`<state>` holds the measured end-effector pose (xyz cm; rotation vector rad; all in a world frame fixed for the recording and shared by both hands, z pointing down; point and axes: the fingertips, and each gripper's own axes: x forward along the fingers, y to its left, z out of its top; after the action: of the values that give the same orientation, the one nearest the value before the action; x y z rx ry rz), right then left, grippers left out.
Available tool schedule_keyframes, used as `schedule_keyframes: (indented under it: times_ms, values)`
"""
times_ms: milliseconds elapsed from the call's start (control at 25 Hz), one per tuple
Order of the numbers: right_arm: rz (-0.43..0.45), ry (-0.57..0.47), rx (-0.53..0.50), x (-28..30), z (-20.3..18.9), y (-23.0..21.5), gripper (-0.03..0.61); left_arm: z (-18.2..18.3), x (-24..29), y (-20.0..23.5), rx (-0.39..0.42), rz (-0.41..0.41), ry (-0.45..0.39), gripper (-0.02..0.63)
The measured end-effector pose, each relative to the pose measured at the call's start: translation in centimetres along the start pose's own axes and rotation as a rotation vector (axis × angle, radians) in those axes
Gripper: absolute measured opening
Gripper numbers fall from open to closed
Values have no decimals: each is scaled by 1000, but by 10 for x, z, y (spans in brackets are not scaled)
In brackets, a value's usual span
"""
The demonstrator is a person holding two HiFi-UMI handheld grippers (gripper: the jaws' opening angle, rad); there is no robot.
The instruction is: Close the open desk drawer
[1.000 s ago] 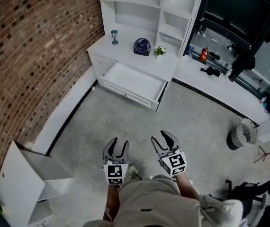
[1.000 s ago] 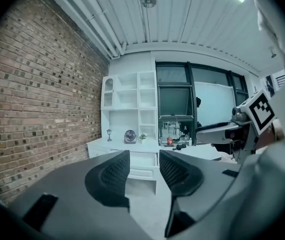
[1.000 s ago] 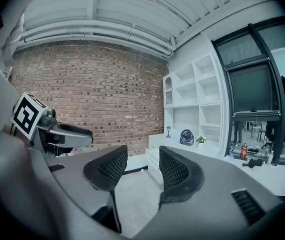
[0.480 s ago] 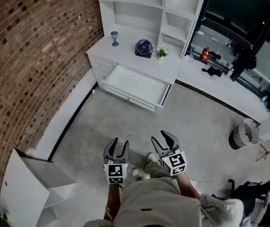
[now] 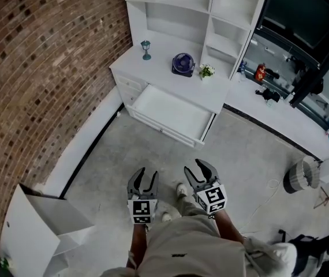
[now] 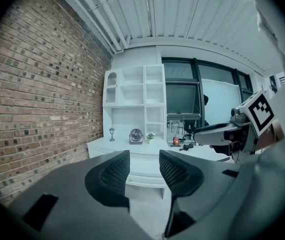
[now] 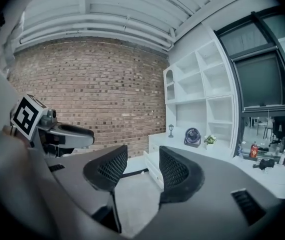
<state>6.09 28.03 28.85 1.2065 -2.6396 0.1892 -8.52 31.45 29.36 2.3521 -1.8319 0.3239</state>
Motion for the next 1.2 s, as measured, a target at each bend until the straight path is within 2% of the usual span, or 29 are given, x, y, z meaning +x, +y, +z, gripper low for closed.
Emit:
schedule_keyframes:
  times_ms: [440, 840, 1200]
  values:
    - [95, 31, 4, 80, 21, -63, 202, 25, 87, 22, -7, 89, 9, 195]
    - [175, -5, 22, 122, 38, -114, 201, 49, 143, 21, 12, 181, -3, 192]
    - [192, -34, 42, 153, 48, -128, 201, 58, 174, 27, 39, 189, 3, 187]
